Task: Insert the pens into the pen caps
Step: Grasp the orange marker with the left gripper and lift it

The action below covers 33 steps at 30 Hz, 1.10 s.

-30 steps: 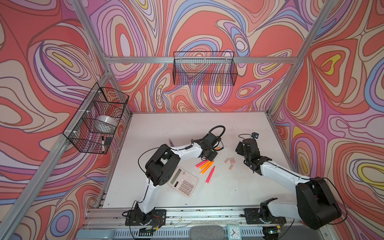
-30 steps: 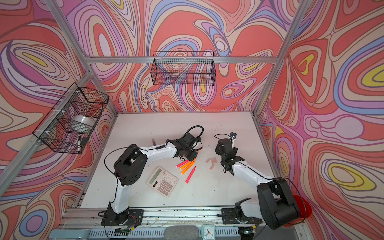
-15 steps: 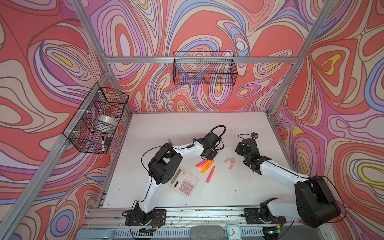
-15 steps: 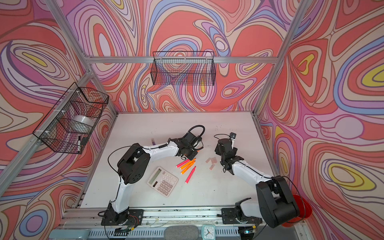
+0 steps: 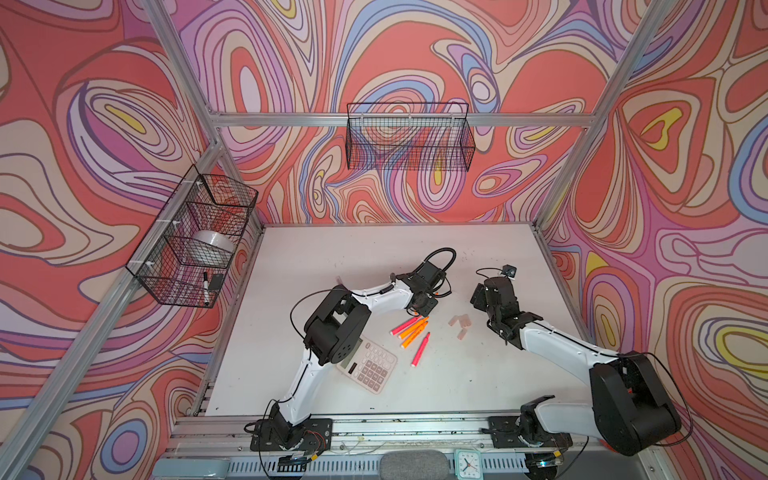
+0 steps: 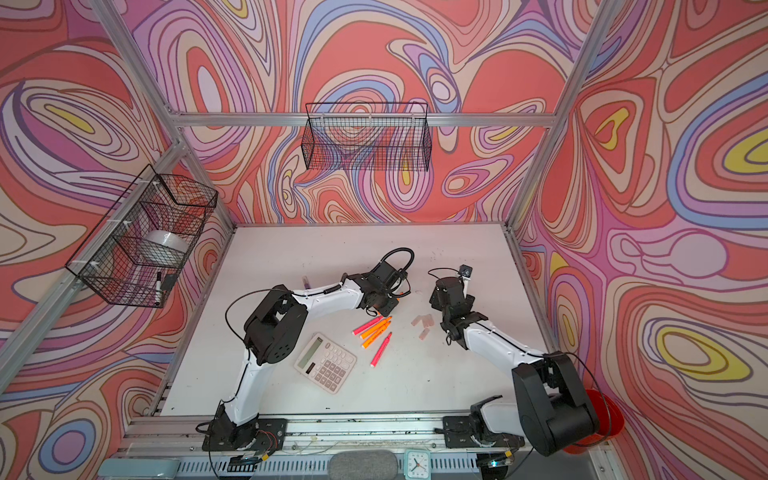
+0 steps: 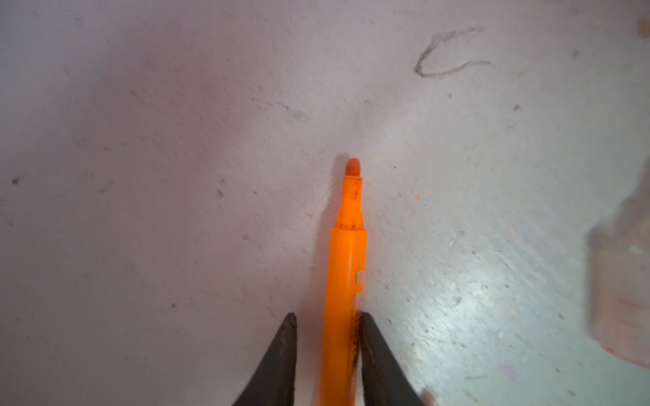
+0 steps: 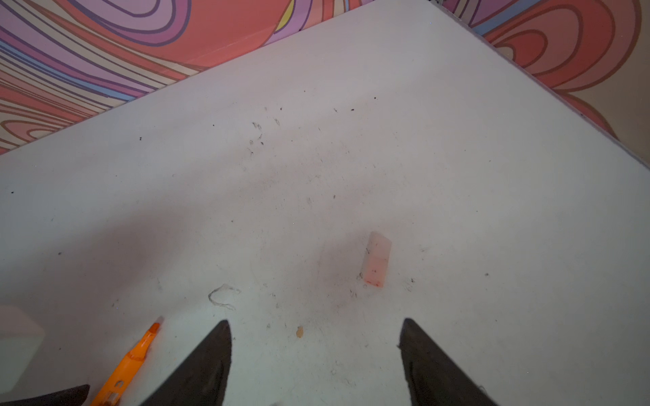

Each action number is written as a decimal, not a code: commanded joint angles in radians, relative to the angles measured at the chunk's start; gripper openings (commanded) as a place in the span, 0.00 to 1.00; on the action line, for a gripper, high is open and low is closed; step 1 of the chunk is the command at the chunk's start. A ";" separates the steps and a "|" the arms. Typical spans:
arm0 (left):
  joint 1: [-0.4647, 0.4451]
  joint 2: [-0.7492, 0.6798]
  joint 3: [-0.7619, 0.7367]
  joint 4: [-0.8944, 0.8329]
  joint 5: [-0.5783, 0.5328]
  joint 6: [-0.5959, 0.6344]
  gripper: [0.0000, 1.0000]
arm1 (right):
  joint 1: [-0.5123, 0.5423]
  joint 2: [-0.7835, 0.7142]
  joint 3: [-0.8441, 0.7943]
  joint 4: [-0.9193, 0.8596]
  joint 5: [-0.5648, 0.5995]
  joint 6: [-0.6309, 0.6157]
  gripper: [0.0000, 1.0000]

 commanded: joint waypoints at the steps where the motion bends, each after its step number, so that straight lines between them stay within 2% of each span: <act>1: -0.007 0.025 -0.013 -0.069 -0.015 0.024 0.22 | -0.007 -0.012 0.002 0.010 0.000 -0.001 0.77; 5: -0.005 0.023 -0.013 -0.061 -0.016 0.006 0.17 | -0.007 -0.027 -0.009 0.014 0.003 0.002 0.77; 8: 0.008 0.011 -0.012 -0.053 0.029 -0.017 0.15 | -0.007 -0.055 -0.032 0.029 0.004 0.002 0.78; 15: 0.035 -0.098 -0.046 0.003 0.101 -0.047 0.08 | -0.007 -0.109 -0.032 -0.013 0.013 0.019 0.78; 19: 0.042 -0.228 -0.128 0.094 0.144 -0.050 0.07 | -0.007 -0.197 -0.056 0.007 -0.108 0.049 0.79; 24: 0.047 -0.346 -0.196 0.165 0.146 -0.070 0.03 | 0.024 -0.282 -0.133 0.189 -0.341 0.182 0.79; 29: 0.046 -0.441 -0.285 0.238 0.163 -0.080 0.03 | 0.130 -0.289 -0.174 0.374 -0.386 0.304 0.78; 33: 0.047 -0.478 -0.324 0.259 0.177 -0.082 0.03 | 0.217 -0.240 -0.179 0.516 -0.383 0.348 0.72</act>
